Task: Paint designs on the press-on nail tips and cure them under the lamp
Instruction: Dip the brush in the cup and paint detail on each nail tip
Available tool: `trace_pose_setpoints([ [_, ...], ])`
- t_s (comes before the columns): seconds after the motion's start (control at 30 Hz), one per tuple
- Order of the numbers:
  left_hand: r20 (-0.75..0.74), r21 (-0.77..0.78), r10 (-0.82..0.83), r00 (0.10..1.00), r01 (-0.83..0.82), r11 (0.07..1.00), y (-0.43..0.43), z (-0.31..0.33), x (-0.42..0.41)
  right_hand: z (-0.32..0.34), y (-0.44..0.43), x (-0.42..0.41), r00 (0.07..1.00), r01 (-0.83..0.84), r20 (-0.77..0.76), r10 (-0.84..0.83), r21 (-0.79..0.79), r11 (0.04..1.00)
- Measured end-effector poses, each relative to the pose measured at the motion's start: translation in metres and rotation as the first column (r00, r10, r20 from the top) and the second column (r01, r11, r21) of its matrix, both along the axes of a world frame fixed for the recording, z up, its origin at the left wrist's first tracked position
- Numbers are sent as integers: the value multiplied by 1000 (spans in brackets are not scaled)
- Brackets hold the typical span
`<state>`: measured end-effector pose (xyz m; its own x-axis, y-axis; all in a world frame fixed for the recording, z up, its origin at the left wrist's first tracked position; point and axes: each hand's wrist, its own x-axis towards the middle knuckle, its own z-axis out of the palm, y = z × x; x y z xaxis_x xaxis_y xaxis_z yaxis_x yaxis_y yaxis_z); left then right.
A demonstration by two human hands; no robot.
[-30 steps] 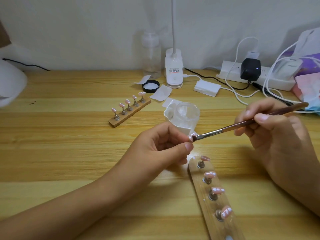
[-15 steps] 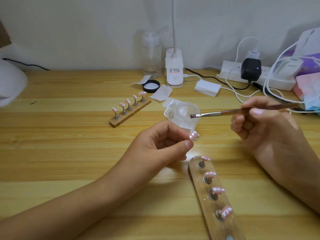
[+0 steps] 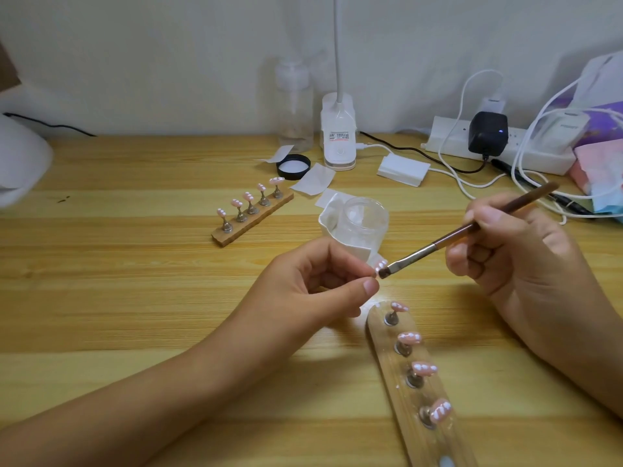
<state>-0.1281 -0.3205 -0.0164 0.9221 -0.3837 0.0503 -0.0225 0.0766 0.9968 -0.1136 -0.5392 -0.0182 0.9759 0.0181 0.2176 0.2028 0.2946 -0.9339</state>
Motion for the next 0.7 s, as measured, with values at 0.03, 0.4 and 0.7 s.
trace_pose_setpoints([
  [0.03, 2, 0, -2, 1000, 2, 1000, 0, 0, 0, 0, 0, 0, 1000, 4, 6, -4, -11, 1000],
  [0.4, 60, 36, -2, 998, 0, 999, 1, -3, 0, 0, -4, 3, 994, 105, 28, -107, 56, 993],
  [0.7, 89, 98, -6, 996, -2, 995, 1, -5, 1, 0, 0, 1, 998, -14, 67, 16, -25, 1000],
])
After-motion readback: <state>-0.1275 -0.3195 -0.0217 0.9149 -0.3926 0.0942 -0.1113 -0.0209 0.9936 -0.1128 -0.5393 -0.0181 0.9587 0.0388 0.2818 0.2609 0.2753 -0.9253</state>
